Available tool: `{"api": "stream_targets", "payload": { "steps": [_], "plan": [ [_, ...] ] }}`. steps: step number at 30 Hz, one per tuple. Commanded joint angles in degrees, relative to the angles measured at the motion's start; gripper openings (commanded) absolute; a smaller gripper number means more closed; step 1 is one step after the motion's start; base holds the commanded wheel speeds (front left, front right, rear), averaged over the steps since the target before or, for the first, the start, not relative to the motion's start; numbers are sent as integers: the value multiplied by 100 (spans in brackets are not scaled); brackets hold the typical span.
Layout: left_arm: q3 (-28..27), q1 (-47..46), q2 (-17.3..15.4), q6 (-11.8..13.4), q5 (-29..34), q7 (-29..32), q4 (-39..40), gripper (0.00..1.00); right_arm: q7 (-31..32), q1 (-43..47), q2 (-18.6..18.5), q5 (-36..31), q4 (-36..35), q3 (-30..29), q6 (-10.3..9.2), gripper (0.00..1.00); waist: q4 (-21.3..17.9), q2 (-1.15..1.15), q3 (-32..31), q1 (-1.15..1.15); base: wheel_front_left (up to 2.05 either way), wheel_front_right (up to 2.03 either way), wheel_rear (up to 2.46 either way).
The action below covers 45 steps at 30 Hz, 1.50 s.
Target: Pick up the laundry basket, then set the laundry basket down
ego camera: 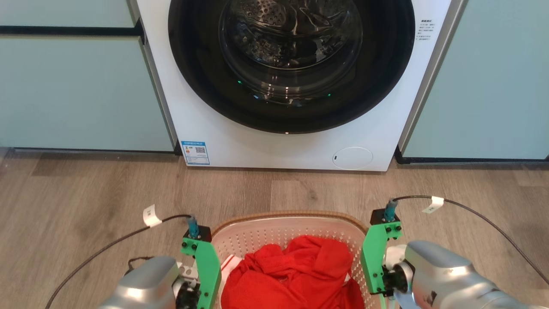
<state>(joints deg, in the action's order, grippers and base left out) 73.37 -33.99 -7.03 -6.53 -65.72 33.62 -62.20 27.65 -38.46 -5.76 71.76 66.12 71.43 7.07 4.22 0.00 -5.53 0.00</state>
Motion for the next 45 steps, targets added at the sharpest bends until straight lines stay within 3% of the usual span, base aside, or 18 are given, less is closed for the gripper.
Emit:
{"api": "stream_targets", "payload": {
  "steps": [1,45],
  "plan": [
    [-3,-243,37,-96,15,29,190,0,-147,-453,96,42,-187,-23,42,0,-1,0,0,0,0,0,0],
    [-2,-242,64,-96,55,92,196,0,-139,-444,97,209,-170,138,42,0,-61,0,-58,0,0,0,0]
  ]
}}
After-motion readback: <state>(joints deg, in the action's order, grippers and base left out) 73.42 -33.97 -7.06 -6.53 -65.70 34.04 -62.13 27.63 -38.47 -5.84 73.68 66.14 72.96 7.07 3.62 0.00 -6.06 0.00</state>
